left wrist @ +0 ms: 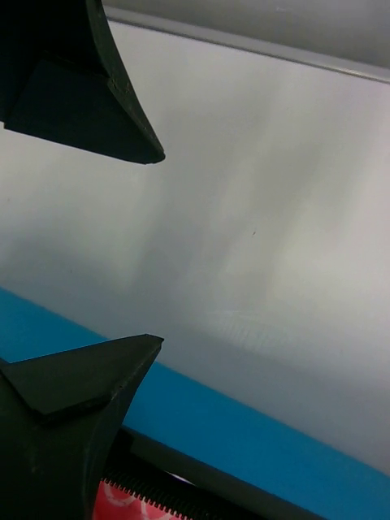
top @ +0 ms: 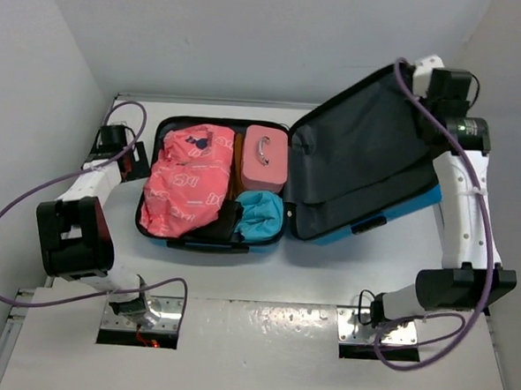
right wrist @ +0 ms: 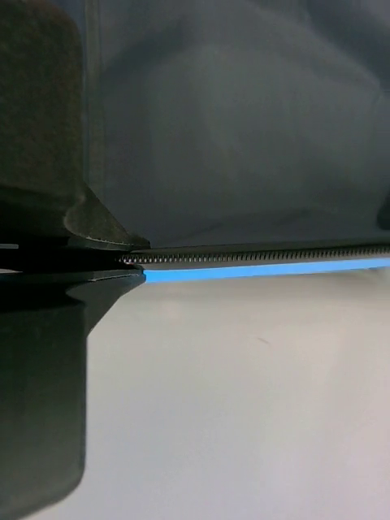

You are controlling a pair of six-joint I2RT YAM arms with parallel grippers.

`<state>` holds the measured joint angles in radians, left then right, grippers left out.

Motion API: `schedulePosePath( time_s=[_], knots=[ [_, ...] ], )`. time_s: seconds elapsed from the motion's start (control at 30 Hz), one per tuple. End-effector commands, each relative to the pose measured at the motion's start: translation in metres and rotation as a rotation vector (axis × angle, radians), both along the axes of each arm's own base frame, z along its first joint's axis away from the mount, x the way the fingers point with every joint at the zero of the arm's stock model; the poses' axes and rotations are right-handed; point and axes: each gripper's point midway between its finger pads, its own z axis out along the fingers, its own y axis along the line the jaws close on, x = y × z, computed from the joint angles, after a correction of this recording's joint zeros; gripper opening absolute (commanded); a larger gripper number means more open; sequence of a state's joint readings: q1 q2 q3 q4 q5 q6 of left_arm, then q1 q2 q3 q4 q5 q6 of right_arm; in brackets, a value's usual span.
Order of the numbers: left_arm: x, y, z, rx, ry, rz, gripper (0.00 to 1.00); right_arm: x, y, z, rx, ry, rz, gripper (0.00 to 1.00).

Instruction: Pack the luggage

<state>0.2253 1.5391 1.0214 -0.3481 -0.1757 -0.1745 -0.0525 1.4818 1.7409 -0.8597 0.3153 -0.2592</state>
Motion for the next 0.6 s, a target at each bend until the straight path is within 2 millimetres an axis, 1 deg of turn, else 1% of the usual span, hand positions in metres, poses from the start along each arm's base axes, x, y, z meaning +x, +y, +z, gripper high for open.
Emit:
schedulePosePath(
  time_s=[0.0,0.03,0.07,0.1,0.13,0.17,0.2,0.23,0.27,0.3,0.33,0.37,0.4,0.43,0.47,0.5,0.53,0.57],
  knots=[
    [-0.022,-0.057,-0.036,-0.137,0.095,-0.092,0.93,0.026,0.065,0.068,-0.054,-0.255,0.137,0.0],
    [-0.024,-0.067,-0.04,-0.175,0.098,-0.105,0.93,0.029,0.086,0.079,-0.115,-0.283,0.209,0.0],
    [-0.023,-0.076,-0.041,-0.204,0.09,-0.114,0.93,0.033,0.087,0.086,-0.162,-0.318,0.182,0.0],
    [-0.021,-0.095,-0.044,-0.242,0.083,-0.139,0.93,0.035,0.11,0.086,-0.18,-0.326,0.233,0.0],
    [-0.022,-0.112,-0.047,-0.292,0.093,-0.172,0.93,0.042,0.131,0.098,-0.233,-0.369,0.292,0.0],
    [-0.018,-0.124,-0.045,-0.313,0.078,-0.188,0.93,0.042,0.134,0.101,-0.265,-0.376,0.284,0.0],
    [-0.012,-0.138,-0.045,-0.354,0.057,-0.193,0.93,0.042,0.155,0.097,-0.284,-0.38,0.33,0.0],
    [-0.011,-0.163,-0.047,-0.396,0.063,-0.246,0.93,0.043,0.174,0.104,-0.326,-0.412,0.371,0.0],
    [-0.01,-0.175,-0.048,-0.419,0.06,-0.262,0.93,0.043,0.191,0.112,-0.359,-0.448,0.408,0.0],
    [-0.006,-0.19,-0.047,-0.455,0.047,-0.271,0.93,0.044,0.204,0.102,-0.41,-0.426,0.45,0.0],
    [-0.002,-0.214,-0.039,-0.493,0.034,-0.324,0.93,0.042,0.224,0.109,-0.414,-0.474,0.485,0.0],
    [-0.001,-0.224,-0.041,-0.516,0.035,-0.331,0.94,0.04,0.244,0.107,-0.451,-0.489,0.527,0.0],
    [0.006,-0.238,-0.037,-0.564,0.009,-0.325,0.94,0.042,0.254,0.111,-0.478,-0.511,0.544,0.0],
    [0.004,-0.257,-0.035,-0.609,0.01,-0.354,0.94,0.037,0.271,0.11,-0.483,-0.52,0.584,0.0],
    [0.007,-0.267,-0.035,-0.639,0.008,-0.352,0.95,0.037,0.293,0.108,-0.517,-0.532,0.628,0.0],
    [0.014,-0.279,-0.031,-0.675,-0.022,-0.361,0.95,0.037,0.3,0.104,-0.534,-0.53,0.634,0.0],
    [0.016,-0.298,-0.025,-0.734,-0.027,-0.362,0.95,0.033,0.312,0.103,-0.54,-0.536,0.661,0.0],
    [0.016,-0.311,-0.022,-0.782,-0.024,-0.382,0.95,0.033,0.329,0.082,-0.586,-0.497,0.715,0.0]
  ],
)
